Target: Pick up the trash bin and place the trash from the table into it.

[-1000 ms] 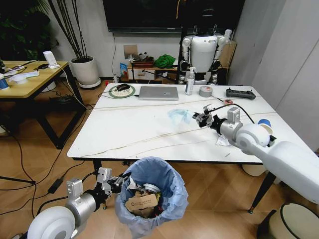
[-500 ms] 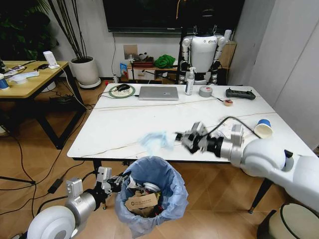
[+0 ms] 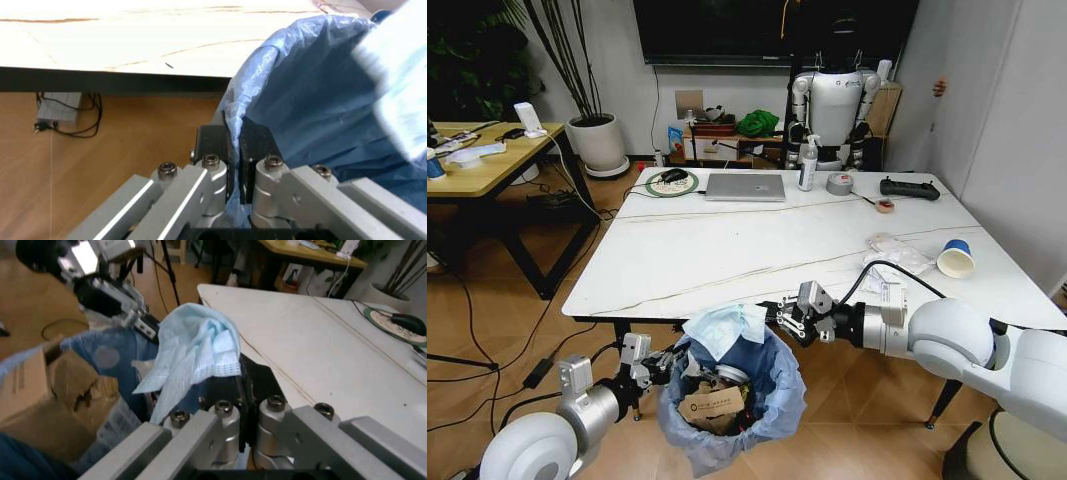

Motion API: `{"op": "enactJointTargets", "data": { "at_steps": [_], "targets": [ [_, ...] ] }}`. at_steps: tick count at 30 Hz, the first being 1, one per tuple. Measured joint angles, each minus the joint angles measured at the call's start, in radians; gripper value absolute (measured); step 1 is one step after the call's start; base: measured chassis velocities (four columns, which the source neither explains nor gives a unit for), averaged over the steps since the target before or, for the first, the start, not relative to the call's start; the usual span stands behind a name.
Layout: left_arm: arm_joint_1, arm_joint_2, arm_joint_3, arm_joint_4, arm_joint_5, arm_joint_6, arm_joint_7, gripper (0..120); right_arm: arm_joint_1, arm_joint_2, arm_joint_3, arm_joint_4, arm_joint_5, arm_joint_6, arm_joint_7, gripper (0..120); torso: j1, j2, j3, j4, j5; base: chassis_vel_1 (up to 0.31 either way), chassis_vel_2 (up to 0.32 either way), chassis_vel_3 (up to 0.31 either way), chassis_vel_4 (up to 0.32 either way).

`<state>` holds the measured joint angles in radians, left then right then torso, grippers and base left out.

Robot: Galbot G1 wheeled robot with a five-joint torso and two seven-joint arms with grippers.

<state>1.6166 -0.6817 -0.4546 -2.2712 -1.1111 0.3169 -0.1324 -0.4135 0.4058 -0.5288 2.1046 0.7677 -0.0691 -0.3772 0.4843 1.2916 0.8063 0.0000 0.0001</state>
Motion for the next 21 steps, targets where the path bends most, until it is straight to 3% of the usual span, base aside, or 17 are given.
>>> {"op": "enactJointTargets", "data": {
  "at_steps": [7, 21],
  "targets": [
    [0.002, -0.006, 0.000, 0.000, 0.000, 0.001, -0.001, 0, -0.006, 0.000, -0.007, -0.021, -0.078, 0.019, -0.030, 3, 0.000, 0.000, 0.000, 0.0000, 0.0000, 0.000, 0.000, 0.000, 0.000],
    [0.004, -0.015, 0.000, -0.001, 0.004, 0.002, -0.003, 0, -0.006, 0.002, -0.017, -0.018, -0.077, 0.020, -0.032, 53, 0.000, 0.000, 0.000, 0.0000, -0.0001, 0.000, 0.000, 0.000, 0.000]
  ]
}}
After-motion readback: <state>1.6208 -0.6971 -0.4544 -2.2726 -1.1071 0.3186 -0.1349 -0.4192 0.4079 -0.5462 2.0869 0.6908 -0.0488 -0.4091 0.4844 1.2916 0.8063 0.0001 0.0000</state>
